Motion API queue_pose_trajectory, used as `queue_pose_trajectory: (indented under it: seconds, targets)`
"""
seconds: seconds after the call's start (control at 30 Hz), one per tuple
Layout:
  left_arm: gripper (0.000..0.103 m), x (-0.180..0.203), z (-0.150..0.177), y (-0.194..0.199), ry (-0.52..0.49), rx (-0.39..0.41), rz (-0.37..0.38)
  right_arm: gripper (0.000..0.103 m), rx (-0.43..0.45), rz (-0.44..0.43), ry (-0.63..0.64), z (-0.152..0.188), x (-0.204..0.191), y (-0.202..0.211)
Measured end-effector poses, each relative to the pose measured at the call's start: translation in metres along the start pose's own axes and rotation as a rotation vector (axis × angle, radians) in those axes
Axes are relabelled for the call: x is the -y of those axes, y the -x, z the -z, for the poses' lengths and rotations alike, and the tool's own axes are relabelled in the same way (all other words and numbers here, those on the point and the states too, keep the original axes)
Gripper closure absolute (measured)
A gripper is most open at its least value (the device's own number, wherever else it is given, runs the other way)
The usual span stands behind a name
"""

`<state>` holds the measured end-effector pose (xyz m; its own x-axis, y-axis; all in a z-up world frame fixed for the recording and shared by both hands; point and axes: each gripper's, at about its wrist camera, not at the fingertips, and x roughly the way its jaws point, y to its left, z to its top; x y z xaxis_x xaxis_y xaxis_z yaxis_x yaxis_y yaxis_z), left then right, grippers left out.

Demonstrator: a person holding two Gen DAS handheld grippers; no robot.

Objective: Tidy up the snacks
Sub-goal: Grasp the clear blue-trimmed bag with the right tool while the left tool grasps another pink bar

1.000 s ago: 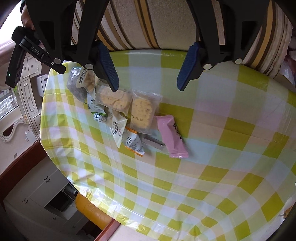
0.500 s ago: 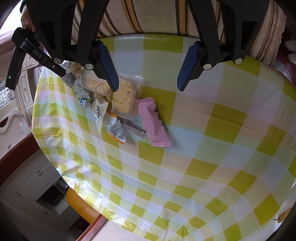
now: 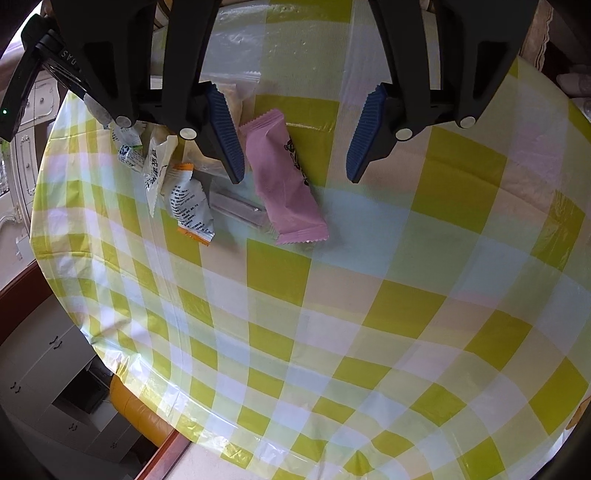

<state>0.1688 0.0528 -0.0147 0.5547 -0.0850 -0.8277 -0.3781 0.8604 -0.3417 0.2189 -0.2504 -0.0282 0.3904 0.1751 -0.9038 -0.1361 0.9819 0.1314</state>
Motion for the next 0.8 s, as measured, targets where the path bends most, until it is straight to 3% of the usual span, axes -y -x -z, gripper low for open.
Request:
queue_pose_trajectory:
  seconds: [0.2, 0.3, 0.37, 0.43, 0.57, 0.8]
  targets:
    - [0.052, 0.012, -0.004, -0.014, -0.049, -0.018, -0.064, 0.018, -0.011, -0.001, -0.005, 0.0, 0.001, -0.003]
    - [0.058, 0.017, -0.004, -0.017, -0.078, -0.016, -0.095, 0.027, -0.011, 0.015, 0.006, 0.001, 0.0, -0.004]
    - [0.063, 0.019, -0.004, -0.018, -0.094, -0.013, -0.113, 0.038, -0.006, 0.042, 0.016, 0.002, -0.001, -0.003]
    - [0.069, 0.019, -0.004, -0.018, -0.103, -0.009, -0.128, 0.039, -0.005, 0.044, 0.016, 0.002, 0.0, -0.003]
    - [0.076, 0.018, -0.003, -0.017, -0.107, -0.004, -0.14, 0.047, 0.0, 0.048, 0.018, 0.002, 0.002, -0.002]
    - [0.082, 0.013, -0.001, -0.011, -0.086, 0.022, -0.129, 0.05, 0.021, 0.035, -0.001, 0.004, 0.006, 0.004]
